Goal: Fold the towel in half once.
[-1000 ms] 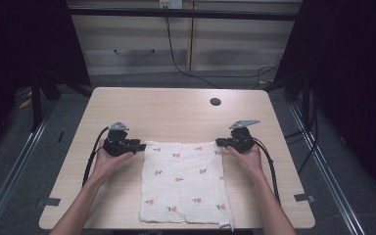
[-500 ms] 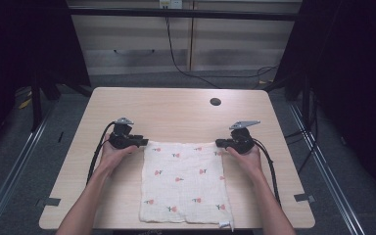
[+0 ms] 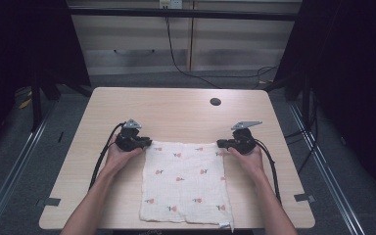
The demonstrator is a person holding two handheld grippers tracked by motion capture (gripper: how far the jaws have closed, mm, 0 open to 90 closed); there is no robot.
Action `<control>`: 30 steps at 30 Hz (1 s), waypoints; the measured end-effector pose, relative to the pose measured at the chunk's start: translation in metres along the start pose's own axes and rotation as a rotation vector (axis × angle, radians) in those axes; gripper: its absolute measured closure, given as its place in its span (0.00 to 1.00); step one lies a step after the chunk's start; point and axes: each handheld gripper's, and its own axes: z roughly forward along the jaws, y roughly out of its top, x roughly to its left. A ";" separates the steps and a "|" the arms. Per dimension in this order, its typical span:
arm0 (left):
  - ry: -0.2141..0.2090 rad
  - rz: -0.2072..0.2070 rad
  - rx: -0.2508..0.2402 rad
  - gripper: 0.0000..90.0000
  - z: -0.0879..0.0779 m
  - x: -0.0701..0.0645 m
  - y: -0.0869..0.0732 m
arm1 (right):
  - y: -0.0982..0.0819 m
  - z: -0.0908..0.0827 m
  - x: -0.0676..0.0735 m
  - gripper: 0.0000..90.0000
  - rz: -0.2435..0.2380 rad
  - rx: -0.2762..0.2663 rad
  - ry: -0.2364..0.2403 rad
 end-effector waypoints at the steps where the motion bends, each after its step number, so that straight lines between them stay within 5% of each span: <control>1: -0.007 -0.009 -0.001 0.94 0.000 0.000 0.000 | 0.000 0.000 0.000 0.97 0.003 0.002 0.001; 9: -0.077 -0.099 -0.045 0.97 -0.006 0.005 -0.006 | 0.000 -0.002 -0.003 0.97 0.013 -0.019 0.000; 16: -0.079 -0.084 -0.070 0.98 -0.018 0.003 0.000 | 0.003 -0.006 -0.002 0.97 0.013 -0.030 0.001; 22: -0.075 -0.120 -0.151 0.98 -0.032 0.005 0.009 | 0.007 -0.009 -0.001 0.97 0.015 -0.045 -0.005; 30: -0.075 -0.116 -0.202 0.98 -0.049 0.006 0.021 | 0.017 -0.016 0.000 0.97 0.024 -0.090 0.005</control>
